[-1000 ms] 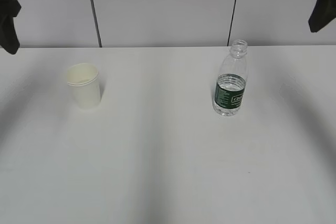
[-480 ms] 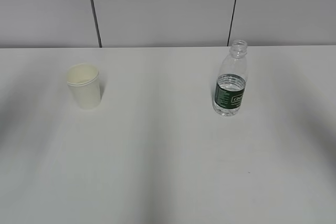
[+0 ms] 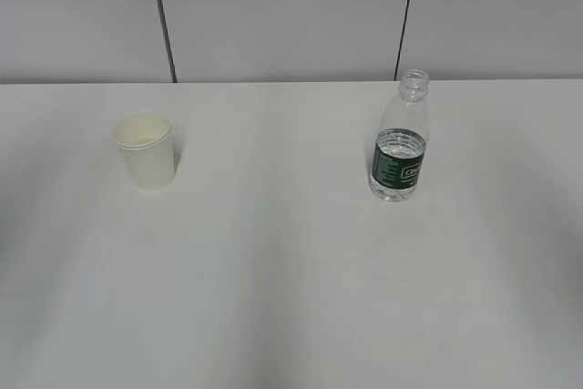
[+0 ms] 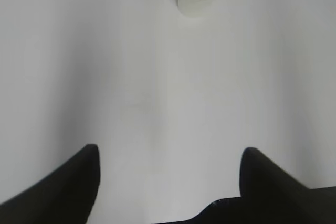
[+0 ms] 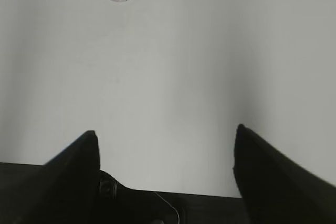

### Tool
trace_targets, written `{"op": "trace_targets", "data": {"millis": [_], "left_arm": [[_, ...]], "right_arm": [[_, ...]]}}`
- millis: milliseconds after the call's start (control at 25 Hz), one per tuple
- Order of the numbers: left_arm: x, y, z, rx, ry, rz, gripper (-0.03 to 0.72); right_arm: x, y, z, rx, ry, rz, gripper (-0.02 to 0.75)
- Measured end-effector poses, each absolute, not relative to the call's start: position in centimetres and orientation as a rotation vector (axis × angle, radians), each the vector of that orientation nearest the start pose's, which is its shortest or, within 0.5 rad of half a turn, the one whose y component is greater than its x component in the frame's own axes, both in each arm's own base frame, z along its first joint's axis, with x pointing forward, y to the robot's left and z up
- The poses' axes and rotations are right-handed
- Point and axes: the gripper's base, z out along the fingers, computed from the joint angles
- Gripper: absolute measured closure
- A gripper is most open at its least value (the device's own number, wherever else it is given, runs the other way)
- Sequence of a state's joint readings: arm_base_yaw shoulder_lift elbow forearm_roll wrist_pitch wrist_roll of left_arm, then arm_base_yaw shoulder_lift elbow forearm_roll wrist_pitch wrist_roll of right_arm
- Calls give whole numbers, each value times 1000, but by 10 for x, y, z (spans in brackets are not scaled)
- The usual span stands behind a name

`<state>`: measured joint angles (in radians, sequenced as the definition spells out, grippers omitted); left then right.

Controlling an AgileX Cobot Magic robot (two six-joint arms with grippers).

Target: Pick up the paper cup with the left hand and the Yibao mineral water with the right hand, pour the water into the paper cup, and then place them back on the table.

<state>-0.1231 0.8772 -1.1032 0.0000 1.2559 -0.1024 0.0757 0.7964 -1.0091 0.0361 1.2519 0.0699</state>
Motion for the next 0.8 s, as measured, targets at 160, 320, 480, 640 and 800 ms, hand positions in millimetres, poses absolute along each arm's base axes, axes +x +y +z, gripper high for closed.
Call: {"op": "trace_targets", "data": {"millis": [160, 320, 480, 640, 800], "left_arm": [[102, -14, 387, 26, 2456, -127, 189], [74, -13, 373, 28, 2427, -151, 190], [51, -10, 357, 29, 2396, -163, 210], [30, -5, 344, 26, 2350, -128, 223], [13, -1, 336, 23, 2292, -110, 224]], "right_arm": [[85, 10, 370, -11, 2457, 110, 152], [79, 9, 368, -11, 2443, 111, 152], [49, 7, 361, -13, 2369, 115, 153], [39, 6, 345, -13, 2374, 115, 153], [27, 5, 331, -22, 2358, 112, 153]]}}
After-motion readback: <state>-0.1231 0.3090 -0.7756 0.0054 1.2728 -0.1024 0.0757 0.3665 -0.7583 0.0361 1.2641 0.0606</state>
